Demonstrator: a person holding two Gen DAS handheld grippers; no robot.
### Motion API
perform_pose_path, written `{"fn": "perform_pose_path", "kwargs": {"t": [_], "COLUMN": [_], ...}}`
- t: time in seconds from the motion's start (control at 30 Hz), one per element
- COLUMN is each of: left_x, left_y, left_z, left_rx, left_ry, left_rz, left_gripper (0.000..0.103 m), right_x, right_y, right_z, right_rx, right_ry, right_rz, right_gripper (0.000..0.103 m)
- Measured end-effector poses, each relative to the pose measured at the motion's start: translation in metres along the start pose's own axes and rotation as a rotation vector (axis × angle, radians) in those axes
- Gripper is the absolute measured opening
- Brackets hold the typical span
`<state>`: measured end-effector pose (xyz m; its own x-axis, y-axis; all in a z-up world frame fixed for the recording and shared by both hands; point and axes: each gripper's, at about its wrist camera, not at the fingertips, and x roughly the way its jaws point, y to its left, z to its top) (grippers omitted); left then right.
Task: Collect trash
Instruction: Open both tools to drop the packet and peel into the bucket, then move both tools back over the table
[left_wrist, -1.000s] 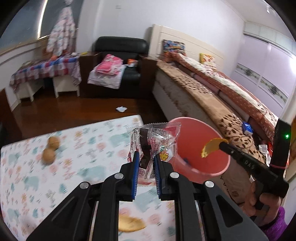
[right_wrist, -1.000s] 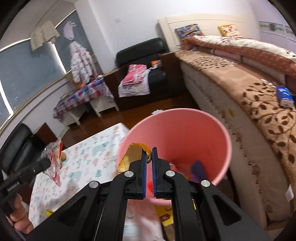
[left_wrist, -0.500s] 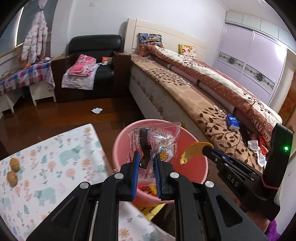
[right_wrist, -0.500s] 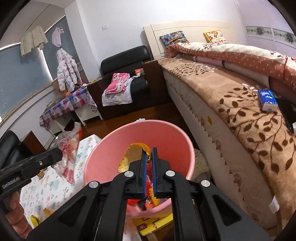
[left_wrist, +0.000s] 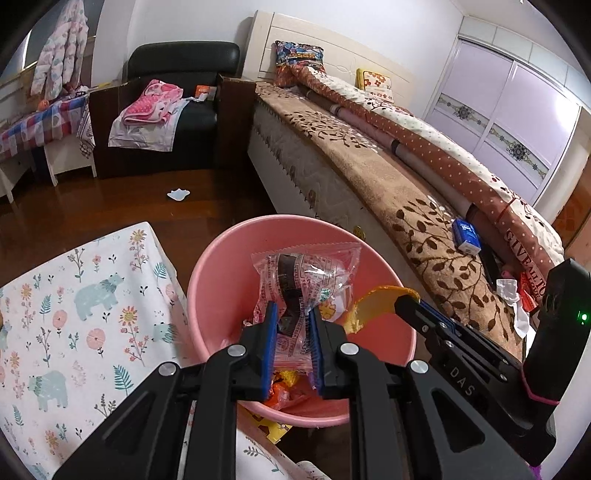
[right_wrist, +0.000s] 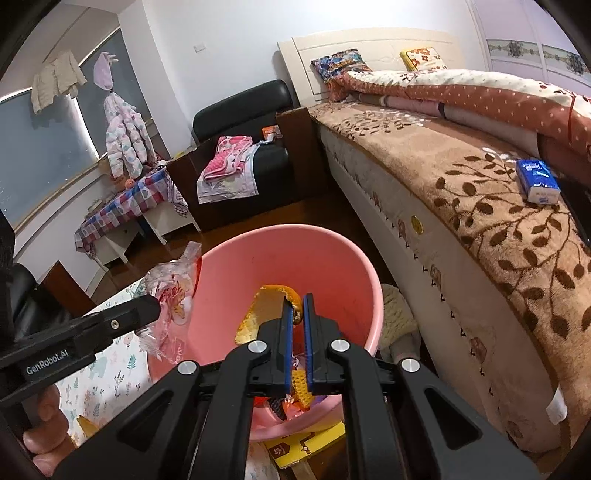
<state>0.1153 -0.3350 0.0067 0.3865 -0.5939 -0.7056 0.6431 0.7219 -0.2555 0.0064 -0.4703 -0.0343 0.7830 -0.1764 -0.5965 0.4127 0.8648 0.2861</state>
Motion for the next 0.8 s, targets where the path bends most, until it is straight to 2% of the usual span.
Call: {"fn": "perform_pose_path", "kwargs": {"t": [0.07, 0.17, 0.2, 0.57, 0.8], "left_x": [0.001, -0.002, -0.004, -0.035, -0.065], "left_y": [0.001, 0.001, 0.000, 0.009, 0.014], "left_z": [0.000, -0.002, -0.003, -0.006, -0.018], "left_rx": [-0.004, -0.001, 0.002, -0.013, -0.021], "left_ry": [-0.002, -0.008, -0.012, -0.055, -0.087], "left_rz": [0.004, -0.001, 0.001, -0.001, 0.032], "left_gripper": [0.023, 0.034, 0.035, 0.037, 0.038], "right_x": [0.003, 0.005, 0.004, -0.011, -0.034], "right_y": [0.000, -0.003, -0.003, 0.009, 0.036], "right_z": [0.000, -0.001, -0.002, -0.005, -0.014], "right_rx": [0.009, 0.031, 0.035, 0.014, -0.050], "right_ry": [0.017, 0.023, 0.022, 0.010, -0.020], "right_rz": [0.002, 0.011, 0.014, 0.047, 0.119], "right_gripper": [0.008, 0.032, 0.034, 0.034, 0.034]}}
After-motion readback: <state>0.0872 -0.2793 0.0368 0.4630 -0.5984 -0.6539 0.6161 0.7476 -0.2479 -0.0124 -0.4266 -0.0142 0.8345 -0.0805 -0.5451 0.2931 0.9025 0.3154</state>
